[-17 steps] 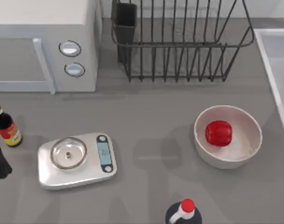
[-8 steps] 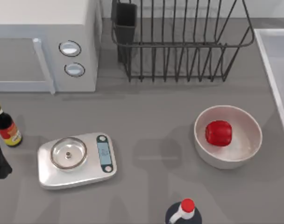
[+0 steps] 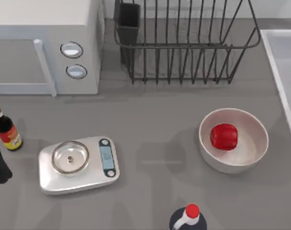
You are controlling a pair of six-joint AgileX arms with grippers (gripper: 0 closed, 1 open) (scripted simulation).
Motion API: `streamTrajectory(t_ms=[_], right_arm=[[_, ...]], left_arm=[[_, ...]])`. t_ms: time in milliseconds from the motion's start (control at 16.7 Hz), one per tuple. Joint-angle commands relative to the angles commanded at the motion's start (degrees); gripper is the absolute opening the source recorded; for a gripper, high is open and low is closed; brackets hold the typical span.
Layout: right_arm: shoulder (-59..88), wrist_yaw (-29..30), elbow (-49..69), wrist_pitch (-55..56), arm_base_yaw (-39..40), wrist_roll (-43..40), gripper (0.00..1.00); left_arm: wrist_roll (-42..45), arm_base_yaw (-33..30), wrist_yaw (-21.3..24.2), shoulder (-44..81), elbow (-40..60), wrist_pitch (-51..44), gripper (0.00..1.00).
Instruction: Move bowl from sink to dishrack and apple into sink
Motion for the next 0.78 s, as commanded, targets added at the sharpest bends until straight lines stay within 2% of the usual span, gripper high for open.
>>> streamTrajectory(t_ms=[240, 780], right_arm=[[-12.14, -0.53, -6.01, -6.55, -4.42, -4.64, 0.00], [-51.98, -1.82, -25.54, -27.41, -17.83, -18.62, 0.00]], left_arm=[[0.00, 0.00, 0.00, 0.00, 0.00, 0.00, 1.00], [0.00, 0.00, 0.00, 0.00, 0.00, 0.00, 1.00]])
